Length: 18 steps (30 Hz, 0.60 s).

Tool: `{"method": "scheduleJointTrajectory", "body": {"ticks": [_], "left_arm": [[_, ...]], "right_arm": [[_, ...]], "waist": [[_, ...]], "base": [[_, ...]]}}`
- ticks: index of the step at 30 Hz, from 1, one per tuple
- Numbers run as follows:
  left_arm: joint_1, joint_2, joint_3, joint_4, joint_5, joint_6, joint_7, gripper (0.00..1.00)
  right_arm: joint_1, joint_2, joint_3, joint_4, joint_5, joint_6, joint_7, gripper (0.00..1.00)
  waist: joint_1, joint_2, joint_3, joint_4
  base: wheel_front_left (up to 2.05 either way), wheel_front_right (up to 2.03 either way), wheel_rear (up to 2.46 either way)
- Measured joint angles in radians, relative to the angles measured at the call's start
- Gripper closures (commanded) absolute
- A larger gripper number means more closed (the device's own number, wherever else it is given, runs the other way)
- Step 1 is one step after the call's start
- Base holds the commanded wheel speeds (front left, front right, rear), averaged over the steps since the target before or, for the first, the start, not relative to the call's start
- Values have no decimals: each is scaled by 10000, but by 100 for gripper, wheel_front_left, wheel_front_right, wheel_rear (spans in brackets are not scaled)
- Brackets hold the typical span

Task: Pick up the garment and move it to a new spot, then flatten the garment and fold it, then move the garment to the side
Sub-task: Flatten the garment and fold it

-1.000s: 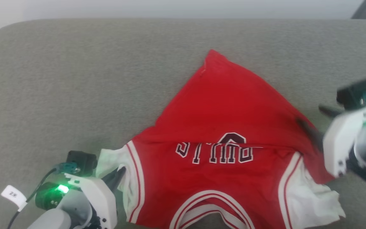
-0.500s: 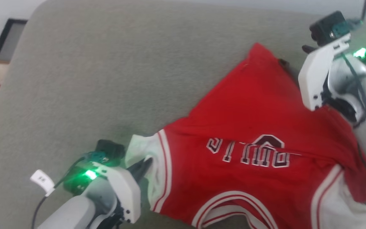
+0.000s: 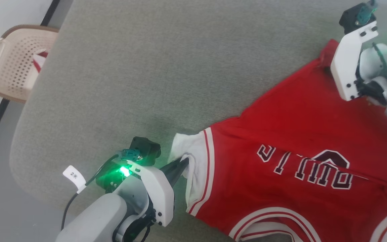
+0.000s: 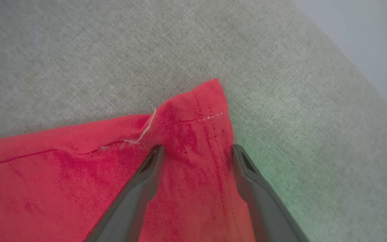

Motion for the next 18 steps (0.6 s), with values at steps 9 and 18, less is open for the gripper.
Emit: {"method": "scheduleJointTrajectory", "body": {"ticks": [9, 18], "left_arm": [[-441, -90, 56, 548, -31, -171, -48, 100], [-1802, 784, 838, 408, -148, 320, 940, 100]], "right_arm": [[-557, 77, 1045, 798, 775, 6, 387, 100], [-821, -190, 1337, 951, 1356, 4, -395, 100]], "waist": [[0, 0, 82, 137], [0, 0, -466, -509]], "base": [[0, 0, 0], [0, 0, 0]]}}
